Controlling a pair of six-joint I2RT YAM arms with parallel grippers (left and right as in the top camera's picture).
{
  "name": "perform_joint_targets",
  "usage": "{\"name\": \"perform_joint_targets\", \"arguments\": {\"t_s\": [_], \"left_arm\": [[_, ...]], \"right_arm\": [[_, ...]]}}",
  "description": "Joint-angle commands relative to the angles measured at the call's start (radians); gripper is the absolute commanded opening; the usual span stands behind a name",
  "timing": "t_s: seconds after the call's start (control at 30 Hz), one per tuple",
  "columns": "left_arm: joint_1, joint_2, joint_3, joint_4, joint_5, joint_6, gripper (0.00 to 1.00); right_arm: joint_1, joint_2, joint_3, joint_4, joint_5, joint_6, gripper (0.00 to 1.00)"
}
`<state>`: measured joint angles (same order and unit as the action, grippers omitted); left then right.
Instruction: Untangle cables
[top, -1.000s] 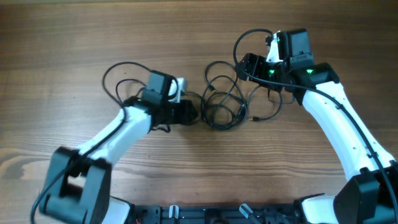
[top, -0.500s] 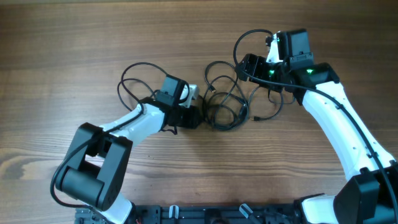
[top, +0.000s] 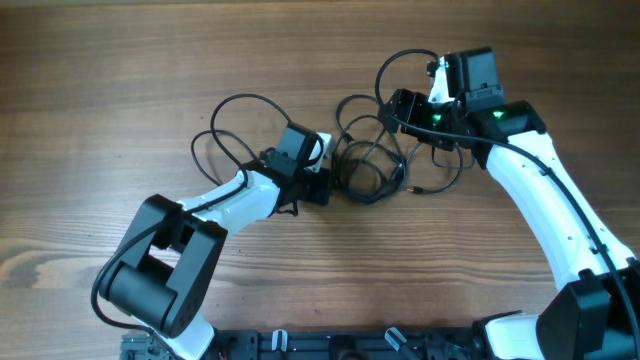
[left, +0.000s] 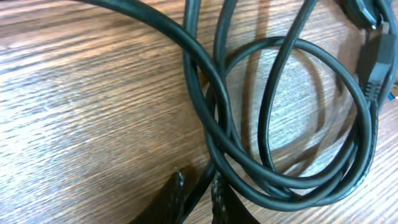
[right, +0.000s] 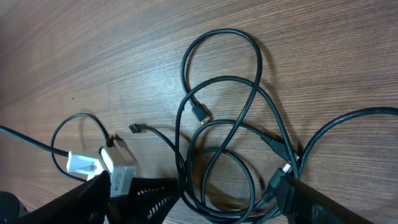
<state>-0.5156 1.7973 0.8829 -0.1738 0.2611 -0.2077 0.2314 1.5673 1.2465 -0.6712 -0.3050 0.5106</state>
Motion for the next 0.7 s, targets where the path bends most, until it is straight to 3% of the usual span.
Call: {"name": "perform_joint_targets", "arguments": {"t_s": [0.0,0.17,0.67], "left_arm": [[-0.017,0.036,0.000,-0.005,-0.061,-0.036,0.18],[-0.043,0.038,0.000,0.000,-0.096,-0.036,0.21],[-0.043,0.039,0.000,-0.002,-0.095,-0.063,0.05]], "right_arm": [[0.002,0.011,0.008,-0.002,0.017,-0.014,0.88],[0.002,0.011,0.008,-0.024,0.016,-0.013,0.88],[0.002,0.011,0.008,-0.095,0.017,-0.041,0.88]]}}
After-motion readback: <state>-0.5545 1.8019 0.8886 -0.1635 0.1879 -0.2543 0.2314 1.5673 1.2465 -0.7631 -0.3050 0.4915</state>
